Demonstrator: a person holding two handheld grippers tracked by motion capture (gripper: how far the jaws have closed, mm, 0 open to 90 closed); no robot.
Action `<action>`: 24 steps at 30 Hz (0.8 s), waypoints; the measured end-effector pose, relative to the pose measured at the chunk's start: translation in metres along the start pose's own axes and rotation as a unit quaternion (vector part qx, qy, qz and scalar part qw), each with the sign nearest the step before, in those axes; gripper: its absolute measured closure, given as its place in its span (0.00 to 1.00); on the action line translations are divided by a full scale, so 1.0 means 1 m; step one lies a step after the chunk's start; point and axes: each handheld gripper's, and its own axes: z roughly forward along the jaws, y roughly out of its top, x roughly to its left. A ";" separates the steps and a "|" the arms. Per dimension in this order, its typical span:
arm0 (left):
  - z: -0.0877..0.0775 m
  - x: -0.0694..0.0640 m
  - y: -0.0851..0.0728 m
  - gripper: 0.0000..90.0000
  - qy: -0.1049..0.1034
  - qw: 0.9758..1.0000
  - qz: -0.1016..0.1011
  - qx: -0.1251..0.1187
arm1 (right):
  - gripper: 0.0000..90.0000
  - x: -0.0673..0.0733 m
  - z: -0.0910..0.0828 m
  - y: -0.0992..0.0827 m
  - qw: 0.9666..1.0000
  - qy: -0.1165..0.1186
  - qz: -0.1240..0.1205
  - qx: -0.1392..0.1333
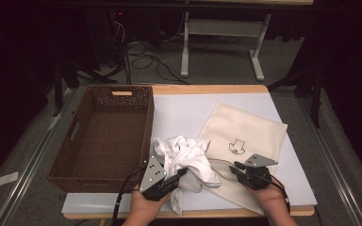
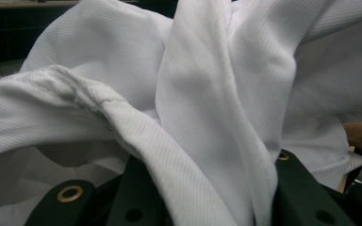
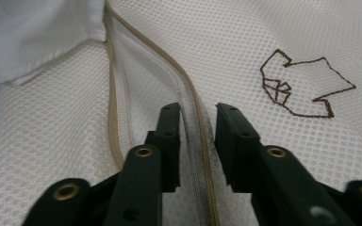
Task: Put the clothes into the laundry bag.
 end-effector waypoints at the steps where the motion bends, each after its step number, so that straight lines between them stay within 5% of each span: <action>1: 0.000 0.000 0.000 0.79 0.002 1.000 0.000 0.000 | 0.87 0.000 -0.001 0.000 1.000 0.001 0.002 0.001; 5: -0.001 0.001 0.000 0.79 0.003 1.000 -0.003 0.000 | 0.96 0.002 -0.005 0.001 1.000 0.004 -0.001 -0.013; 16: -0.004 0.005 0.005 0.79 0.022 1.000 -0.014 -0.015 | 0.98 0.002 -0.006 0.019 0.998 0.023 0.027 -0.053; 24: 0.010 -0.011 0.005 0.79 0.007 1.000 0.014 -0.004 | 0.98 0.006 -0.020 0.032 0.993 0.024 0.029 -0.111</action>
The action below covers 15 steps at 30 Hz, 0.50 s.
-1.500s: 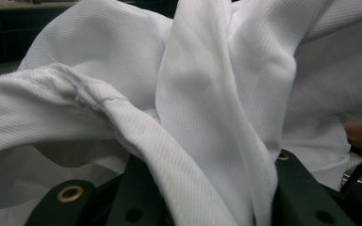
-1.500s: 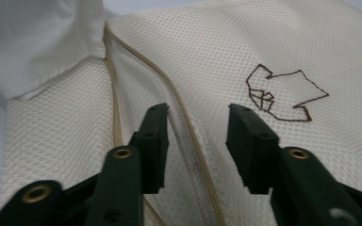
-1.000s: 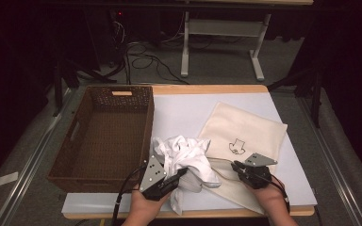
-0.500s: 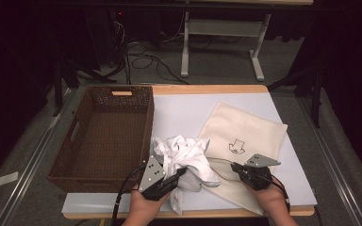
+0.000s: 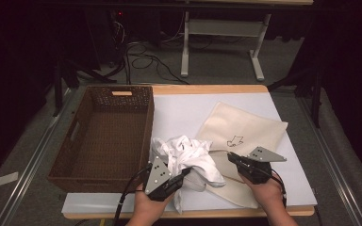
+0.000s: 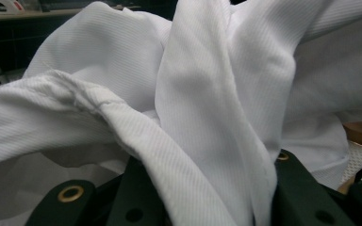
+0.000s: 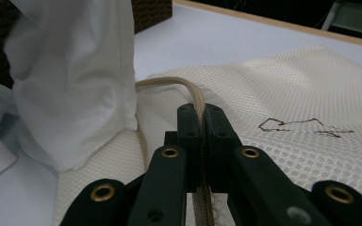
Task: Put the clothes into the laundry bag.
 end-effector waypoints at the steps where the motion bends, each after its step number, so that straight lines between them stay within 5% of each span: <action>1: 0.006 -0.004 -0.001 0.79 -0.003 1.000 -0.001 0.002 | 0.98 -0.001 -0.004 0.002 1.000 0.004 0.009 -0.010; 7: 0.025 -0.014 -0.008 0.79 -0.020 0.999 0.003 0.026 | 0.98 -0.008 -0.013 0.004 0.999 0.013 0.035 -0.032; 15: 0.056 -0.032 -0.019 0.79 -0.036 0.997 0.002 0.064 | 0.98 -0.011 -0.021 0.010 0.998 0.013 0.034 -0.058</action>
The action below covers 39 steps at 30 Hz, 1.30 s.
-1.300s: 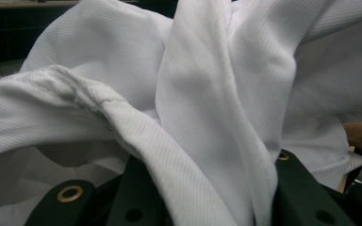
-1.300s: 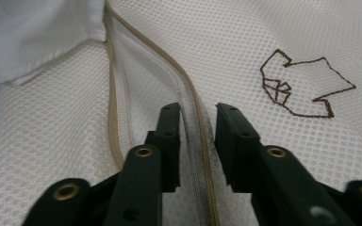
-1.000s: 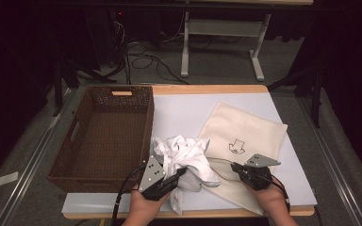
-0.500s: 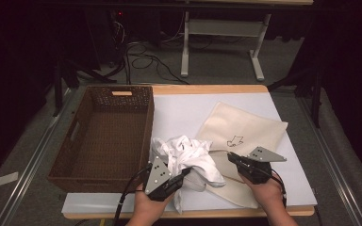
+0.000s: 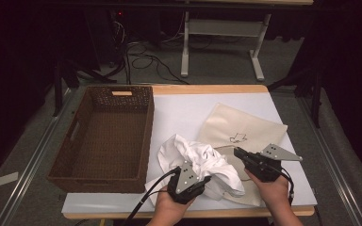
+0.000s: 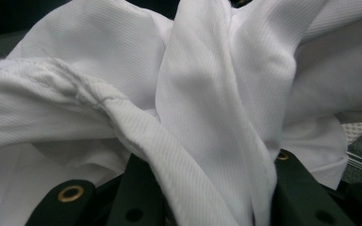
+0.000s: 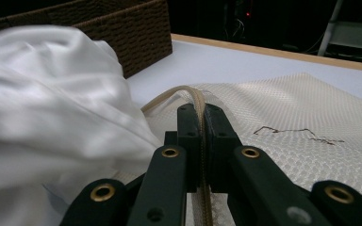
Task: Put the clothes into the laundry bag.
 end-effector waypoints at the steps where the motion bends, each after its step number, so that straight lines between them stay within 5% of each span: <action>1: 0.000 0.000 0.000 0.79 0.000 1.000 0.000 0.000 | 0.98 0.000 -0.001 0.001 1.000 0.000 0.004 -0.001; 6: 0.035 0.005 0.008 0.79 0.030 0.999 -0.007 0.039 | 0.98 0.000 -0.004 0.003 1.000 0.006 0.004 -0.010; 15: 0.081 0.008 0.004 0.77 0.044 0.995 -0.014 0.086 | 0.98 -0.002 -0.008 0.002 1.000 0.000 0.006 -0.015; 28: 0.104 0.005 -0.005 0.77 0.039 0.989 -0.012 0.139 | 0.98 0.004 -0.010 0.003 1.000 0.009 -0.002 -0.024; 33: 0.100 0.009 -0.005 0.70 0.024 0.991 -0.026 0.127 | 0.98 0.008 -0.012 0.003 1.000 0.009 -0.010 -0.027; 35: 0.090 0.009 -0.006 0.50 0.018 0.995 -0.036 0.089 | 0.98 0.005 -0.012 0.002 1.000 0.007 -0.007 -0.027; 39: 0.073 0.007 -0.004 0.27 0.018 0.997 -0.031 0.063 | 0.98 0.003 -0.013 0.001 1.000 0.005 -0.006 -0.026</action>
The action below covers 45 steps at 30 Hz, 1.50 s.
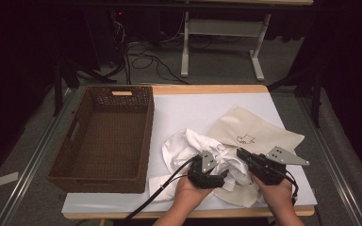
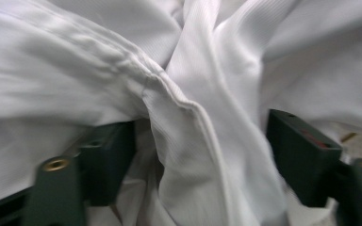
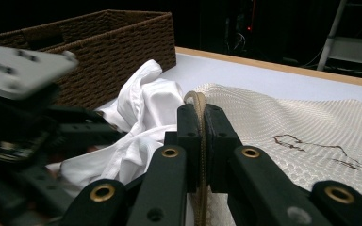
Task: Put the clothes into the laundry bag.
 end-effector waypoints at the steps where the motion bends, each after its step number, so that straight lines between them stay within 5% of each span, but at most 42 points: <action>1: -0.005 -0.001 -0.001 0.23 0.005 1.000 0.005 -0.007 | 0.98 0.000 0.000 0.000 1.000 0.000 -0.002 0.000; 7: -0.029 0.000 -0.006 0.22 0.004 0.999 0.008 -0.040 | 0.98 0.001 0.000 -0.001 1.000 -0.001 -0.002 0.000; 9: -0.031 0.001 -0.007 0.39 -0.001 0.999 0.011 -0.043 | 0.98 0.001 0.000 -0.001 1.000 -0.002 -0.001 0.002; 10: -0.030 0.002 -0.008 0.39 -0.004 0.999 0.014 -0.041 | 0.98 0.001 0.000 -0.001 1.000 -0.002 -0.001 0.002; 15: -0.016 0.004 -0.007 0.84 -0.029 0.999 0.012 -0.007 | 0.98 0.002 0.001 -0.001 1.000 -0.002 -0.004 0.001; 18: -0.008 -0.001 -0.005 0.92 -0.021 0.999 0.028 0.008 | 0.98 0.002 0.001 -0.001 1.000 -0.001 -0.004 0.001; 23: -0.016 -0.004 0.010 0.92 -0.011 0.999 0.029 -0.025 | 0.98 0.001 0.002 -0.003 1.000 -0.001 -0.004 0.002; 26: -0.015 -0.009 0.016 0.92 -0.011 0.999 0.042 -0.022 | 0.98 0.002 0.003 -0.003 1.000 -0.001 -0.005 0.004; 27: -0.008 -0.016 0.019 0.92 -0.010 0.998 0.062 -0.015 | 0.98 0.002 0.003 -0.003 1.000 -0.001 -0.007 0.004; 29: -0.004 -0.018 0.020 0.92 -0.012 0.998 0.062 -0.012 | 0.98 0.003 0.003 -0.002 1.000 -0.001 -0.004 0.004; 35: 0.030 -0.018 0.022 0.90 -0.010 0.999 0.036 -0.006 | 0.98 0.003 0.002 -0.002 1.000 0.002 -0.005 0.002; 38: 0.032 -0.019 0.022 0.83 -0.021 0.999 0.026 -0.012 | 0.97 0.003 0.002 -0.002 1.000 -0.001 -0.006 0.001; 39: 0.027 -0.020 0.021 0.69 -0.033 0.999 0.028 -0.026 | 0.97 0.001 0.001 -0.003 1.000 0.000 -0.004 0.001; 42: 0.017 -0.020 0.021 0.48 -0.034 0.998 0.031 -0.039 | 0.97 -0.001 0.000 -0.005 1.000 -0.003 -0.002 0.002; 43: 0.011 -0.020 0.020 0.48 -0.037 0.998 0.029 -0.045 | 0.97 -0.001 0.000 -0.005 1.000 -0.003 -0.002 0.002; 45: -0.013 -0.017 0.015 0.33 -0.031 0.997 0.034 -0.064 | 0.97 0.000 0.000 -0.005 1.000 -0.004 -0.003 0.004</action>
